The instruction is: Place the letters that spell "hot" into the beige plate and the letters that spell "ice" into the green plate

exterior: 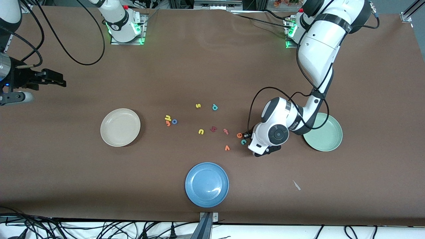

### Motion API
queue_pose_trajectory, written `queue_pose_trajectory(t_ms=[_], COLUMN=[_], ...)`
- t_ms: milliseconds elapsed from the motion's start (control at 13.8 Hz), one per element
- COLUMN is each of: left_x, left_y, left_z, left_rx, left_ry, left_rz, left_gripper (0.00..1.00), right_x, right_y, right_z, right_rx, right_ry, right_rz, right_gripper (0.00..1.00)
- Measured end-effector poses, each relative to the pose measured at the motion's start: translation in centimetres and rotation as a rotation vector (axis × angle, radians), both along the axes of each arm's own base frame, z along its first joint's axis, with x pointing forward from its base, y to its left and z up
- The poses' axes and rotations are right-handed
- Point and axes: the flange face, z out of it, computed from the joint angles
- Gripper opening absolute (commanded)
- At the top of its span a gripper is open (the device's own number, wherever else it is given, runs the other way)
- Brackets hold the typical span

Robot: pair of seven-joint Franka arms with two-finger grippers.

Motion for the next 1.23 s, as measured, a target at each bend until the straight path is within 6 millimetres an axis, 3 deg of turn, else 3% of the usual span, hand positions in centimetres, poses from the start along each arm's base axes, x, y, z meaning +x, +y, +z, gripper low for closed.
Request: queue_pose_trajectory(t_ms=[218,435,580,725,870,1088,1160,1233], left_x=[2.5,3.9,3.9,3.9,3.0,1.7,1.4,1.3], left_y=[4.9,14.2,20.9,26.7,30.2,31.4,31.5,31.5], left_z=[4.5,11.3,13.0,12.0,9.7,6.8,6.1,5.8], left_rx=[-0.025,-0.061,-0.097,-0.107,-0.079,-0.083,-0.088,-0.091], left_ry=[-0.021,0.019,0.051,0.063,0.105,0.163,0.174,0.18], left_rz=[-0.049,-0.149,-0.2,-0.239,-0.287,-0.321,-0.325,-0.327], left_gripper=[0.0,0.0,0.0,0.0,0.0,0.0,0.05,0.2], right_x=[0.6,2.3,3.2,3.5,3.6,3.3,2.8,2.1], right_y=[2.3,4.3,7.5,11.0,13.6,17.0,18.0,19.2], right_z=[-2.1,-6.4,-9.9,-12.7,-15.1,-19.3,-21.4,-23.6], right_rx=[-0.001,0.042,0.052,0.054,0.056,0.079,0.082,0.081], right_ry=[0.039,0.07,0.042,0.007,-0.014,-0.082,-0.103,-0.118], right_rz=[0.038,0.054,0.081,0.072,0.047,0.036,0.021,0.005], right_gripper=[1.0,1.0,1.0,1.0,1.0,0.99,0.99,0.99])
